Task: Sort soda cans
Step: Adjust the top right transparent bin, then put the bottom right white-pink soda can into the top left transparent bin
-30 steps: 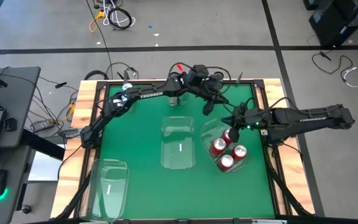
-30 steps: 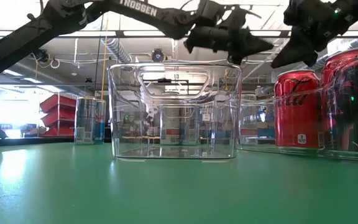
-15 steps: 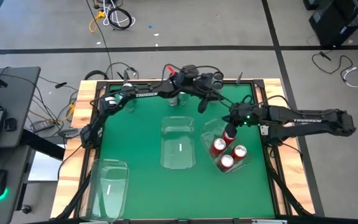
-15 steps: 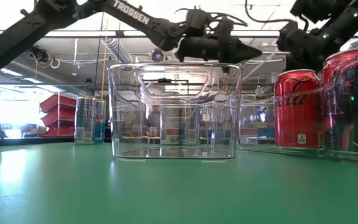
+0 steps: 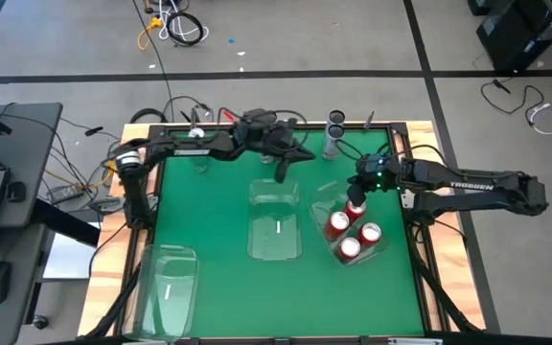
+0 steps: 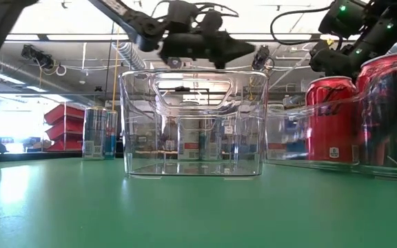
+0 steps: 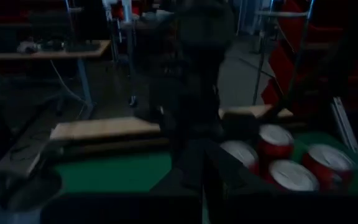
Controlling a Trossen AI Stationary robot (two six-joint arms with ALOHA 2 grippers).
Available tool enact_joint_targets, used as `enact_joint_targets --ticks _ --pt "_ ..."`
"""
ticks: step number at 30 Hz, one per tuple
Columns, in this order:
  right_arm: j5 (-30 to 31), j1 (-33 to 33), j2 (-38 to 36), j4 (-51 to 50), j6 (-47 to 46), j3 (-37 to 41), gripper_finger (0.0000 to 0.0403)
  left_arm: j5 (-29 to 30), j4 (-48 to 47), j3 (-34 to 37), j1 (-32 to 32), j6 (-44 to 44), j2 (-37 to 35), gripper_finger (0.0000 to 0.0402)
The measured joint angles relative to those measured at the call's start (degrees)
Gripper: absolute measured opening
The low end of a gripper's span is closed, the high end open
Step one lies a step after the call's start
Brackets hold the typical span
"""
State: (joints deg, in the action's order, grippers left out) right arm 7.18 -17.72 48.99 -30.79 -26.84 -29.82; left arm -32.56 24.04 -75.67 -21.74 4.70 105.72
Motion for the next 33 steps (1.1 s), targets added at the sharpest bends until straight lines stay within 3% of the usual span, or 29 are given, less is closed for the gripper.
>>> enact_joint_targets --ticks 6,11,19,28,33 --pt "1.98 0.01 -0.1 -3.7 -2.59 -0.91 0.0 5.14 2.4 12.5 0.2 0.71 -9.62 0.0003" --pt "5.68 0.1 -0.38 -13.96 -5.67 -4.36 0.0 9.51 4.59 21.64 1.0 -0.28 -17.11 0.0003" --pt "8.69 0.99 -0.57 -27.29 -10.73 -7.65 0.0 15.51 4.99 30.77 2.75 -0.67 -25.36 0.0003" --pt "9.2 4.13 -3.14 -27.16 -10.71 -9.61 0.0 21.48 4.83 37.85 5.35 -0.69 -33.23 0.0003" --pt "12.92 4.53 -2.9 -16.42 -2.68 -12.0 0.0002 23.59 4.9 41.23 5.75 -0.68 -37.66 0.0003"
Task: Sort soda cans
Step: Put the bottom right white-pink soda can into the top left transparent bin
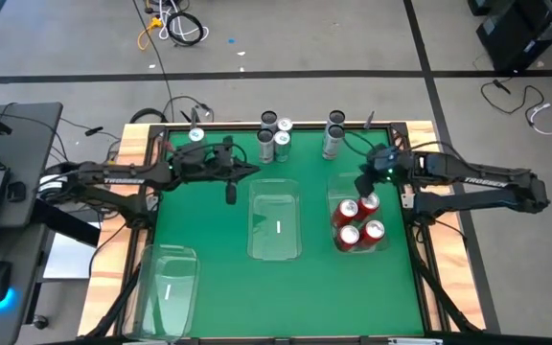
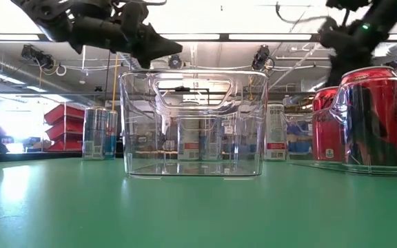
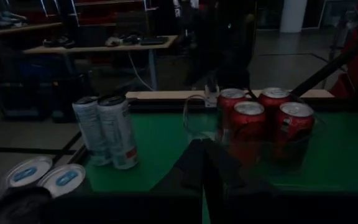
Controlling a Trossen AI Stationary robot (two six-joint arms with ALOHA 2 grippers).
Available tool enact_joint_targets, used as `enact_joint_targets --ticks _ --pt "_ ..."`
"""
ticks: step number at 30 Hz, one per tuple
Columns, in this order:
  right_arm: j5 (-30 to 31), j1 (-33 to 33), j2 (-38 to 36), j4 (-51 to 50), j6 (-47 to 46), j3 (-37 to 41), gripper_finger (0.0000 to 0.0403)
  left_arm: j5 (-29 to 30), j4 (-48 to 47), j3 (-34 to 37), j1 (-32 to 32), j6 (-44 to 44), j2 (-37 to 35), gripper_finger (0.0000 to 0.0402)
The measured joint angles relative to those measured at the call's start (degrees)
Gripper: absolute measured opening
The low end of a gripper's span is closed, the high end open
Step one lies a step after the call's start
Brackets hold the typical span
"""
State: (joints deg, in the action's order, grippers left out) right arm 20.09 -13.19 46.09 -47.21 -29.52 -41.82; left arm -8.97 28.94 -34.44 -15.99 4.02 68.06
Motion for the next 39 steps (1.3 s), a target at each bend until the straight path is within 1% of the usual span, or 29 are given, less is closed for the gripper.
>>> enact_joint_targets --ticks 4,6,9,12,14,17,21,23,25,28,31,39 --pt "2.53 -0.36 2.57 17.58 7.53 2.08 0.0028 0.09 2.77 2.27 0.0 -0.28 -0.37 0.0003" --pt "2.65 -1.0 4.63 26.92 10.47 3.37 0.0051 0.07 4.83 3.18 0.0 -0.44 -0.27 0.0003" --pt "2.66 -2.39 8.83 35.84 13.06 3.92 0.0094 0.09 8.65 4.7 0.0 0.04 -0.29 0.0003" --pt "4.15 -4.05 13.6 41.38 13.57 3.96 0.0146 0.07 12.58 6.06 -0.1 0.27 -0.18 0.0003" --pt "7.18 -4.97 16.69 43.47 12.96 3.96 0.0185 0.07 14.32 6.33 -0.12 0.73 -0.22 0.0003" --pt "11.77 -6.37 20.61 45.7 11.39 3.98 0.0245 0.07 13.98 6.58 -0.13 1.45 -0.22 0.0004" --pt "12.88 -8.03 23.94 48.16 11.16 4.0 0.0321 0.07 13.43 6.58 -0.13 1.61 -0.22 0.0004" --pt "13.56 -8.87 25.06 49.07 10.95 4.0 0.0352 0.07 13.15 6.58 -0.13 1.63 -0.22 0.0004" --pt "14.54 -10.09 26.19 49.25 9.51 4.0 0.0374 0.07 13.17 6.58 -0.13 1.66 -0.22 0.0004" --pt "15.66 -11.96 27.86 50.83 8.09 3.87 0.0392 0.07 13.09 6.58 -0.13 1.68 -0.22 0.0004" --pt "16.0 -12.94 29.8 53.84 9.06 3.77 0.0395 0.07 13.12 6.58 -0.13 1.7 -0.22 0.0004" --pt "15.11 -13.45 30.79 54.68 9.14 3.72 0.0363 0.07 12.91 6.56 -0.13 1.57 -0.22 0.0004"
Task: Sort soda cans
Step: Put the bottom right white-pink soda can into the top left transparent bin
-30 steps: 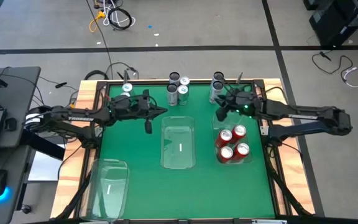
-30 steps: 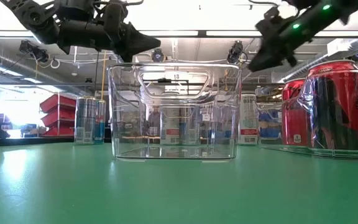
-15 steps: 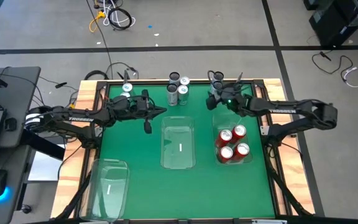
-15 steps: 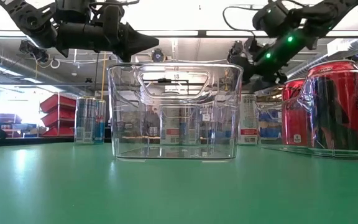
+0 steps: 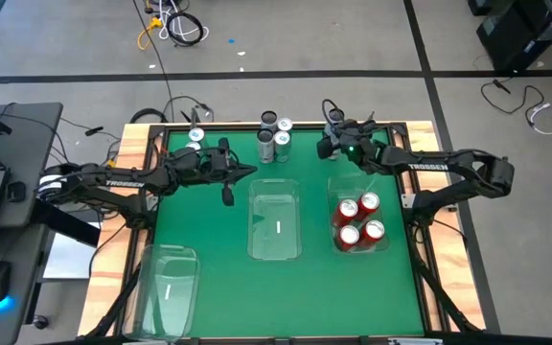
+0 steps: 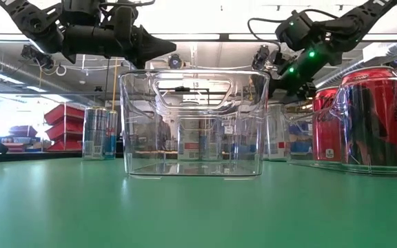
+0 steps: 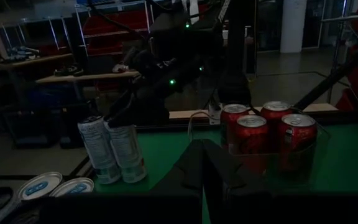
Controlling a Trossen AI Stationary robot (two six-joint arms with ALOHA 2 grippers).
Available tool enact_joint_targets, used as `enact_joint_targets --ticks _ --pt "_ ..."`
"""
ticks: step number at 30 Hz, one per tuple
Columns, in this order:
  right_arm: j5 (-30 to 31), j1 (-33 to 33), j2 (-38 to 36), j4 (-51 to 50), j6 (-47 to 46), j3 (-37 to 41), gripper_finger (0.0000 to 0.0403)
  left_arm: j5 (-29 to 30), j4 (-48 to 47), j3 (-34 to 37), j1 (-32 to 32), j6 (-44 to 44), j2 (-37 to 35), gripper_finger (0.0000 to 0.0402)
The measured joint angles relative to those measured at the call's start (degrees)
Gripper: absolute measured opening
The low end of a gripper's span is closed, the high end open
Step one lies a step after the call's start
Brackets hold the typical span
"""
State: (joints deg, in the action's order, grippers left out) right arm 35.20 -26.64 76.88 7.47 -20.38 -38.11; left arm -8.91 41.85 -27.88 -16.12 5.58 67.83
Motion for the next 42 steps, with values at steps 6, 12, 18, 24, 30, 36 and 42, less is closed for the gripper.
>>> enact_joint_targets --ticks 6,12,18,24,30,36,42 --pt "-2.63 1.83 -2.8 -1.56 0.48 0.32 0.0351 -0.02 -0.06 0.0 0.0 -0.06 0.02 0.0004" --pt "-3.23 2.74 -6.96 -4.48 0.57 0.42 0.0352 -0.02 -0.24 -0.02 0.0 -0.26 0.02 0.0004" --pt "-1.55 2.71 -8.47 -8.14 -0.52 0.39 0.0353 -0.04 -0.26 -0.02 0.0 -1.28 0.02 0.0004" --pt "-1.12 2.04 -5.05 -8.13 -0.84 0.31 0.0353 -0.04 -0.24 -0.04 0.0 -1.38 0.02 0.0004" --pt "-2.04 1.39 -0.27 -5.07 -0.94 0.31 0.0351 -0.04 -0.24 -0.07 0.0 -1.42 0.02 0.0004" --pt "-2.4 1.54 0.11 -2.73 -1.31 0.31 0.0282 0.2 -0.24 -0.07 0.0 -2.43 0.02 0.0004" --pt "-4.17 4.44 -3.35 -4.26 0.29 -1.1 0.0221 2.06 -0.2 -0.07 -0.01 -2.82 0.03 0.0004"
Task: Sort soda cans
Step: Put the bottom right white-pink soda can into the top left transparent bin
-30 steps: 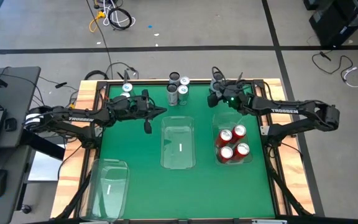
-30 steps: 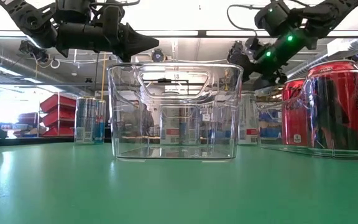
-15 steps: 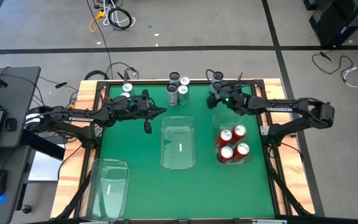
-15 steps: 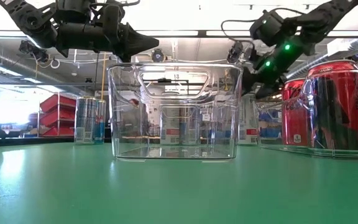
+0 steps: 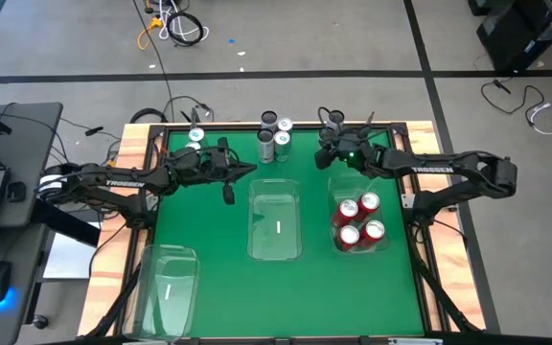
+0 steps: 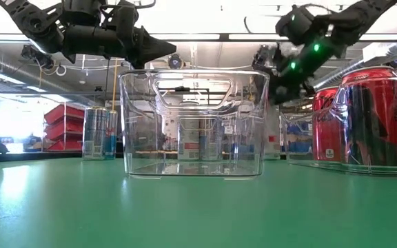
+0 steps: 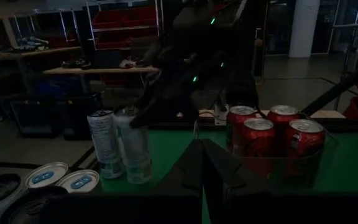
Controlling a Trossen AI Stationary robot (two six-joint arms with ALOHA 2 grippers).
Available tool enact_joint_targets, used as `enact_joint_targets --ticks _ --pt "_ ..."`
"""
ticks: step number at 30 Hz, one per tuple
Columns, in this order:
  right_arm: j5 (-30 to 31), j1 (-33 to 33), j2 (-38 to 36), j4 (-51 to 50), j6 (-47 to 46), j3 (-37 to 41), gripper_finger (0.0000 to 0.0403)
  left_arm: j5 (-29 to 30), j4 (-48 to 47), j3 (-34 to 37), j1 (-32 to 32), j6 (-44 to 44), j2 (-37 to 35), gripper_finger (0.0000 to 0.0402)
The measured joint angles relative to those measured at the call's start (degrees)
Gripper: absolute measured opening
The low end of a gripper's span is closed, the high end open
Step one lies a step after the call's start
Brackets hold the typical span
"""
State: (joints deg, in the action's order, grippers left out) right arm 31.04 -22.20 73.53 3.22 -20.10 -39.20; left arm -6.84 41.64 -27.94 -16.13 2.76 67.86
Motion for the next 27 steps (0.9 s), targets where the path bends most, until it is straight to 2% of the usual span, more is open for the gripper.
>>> enact_joint_targets --ticks 4,7,15,20,27 --pt "-0.8 4.34 -3.04 -3.36 2.1 -3.72 0.0221 0.61 0.25 0.0 0.01 -0.02 0.0 0.0004" --pt "-0.82 9.16 -4.84 -9.61 2.24 -8.24 0.0221 1.22 0.73 0.0 0.01 -0.34 -0.01 0.0003" --pt "-0.82 27.52 -4.65 -18.72 1.8 -19.94 0.0221 2.59 1.27 0.0 0.01 -1.37 0.0 0.0003" --pt "-0.89 36.72 -1.42 -17.47 -2.61 -21.88 0.0221 2.72 1.57 0.0 0.01 -1.6 -0.01 0.0003" --pt "-2.62 41.64 8.04 -15.27 -8.84 -21.79 0.0221 3.52 1.87 -0.02 0.01 -1.77 -0.01 0.0003"
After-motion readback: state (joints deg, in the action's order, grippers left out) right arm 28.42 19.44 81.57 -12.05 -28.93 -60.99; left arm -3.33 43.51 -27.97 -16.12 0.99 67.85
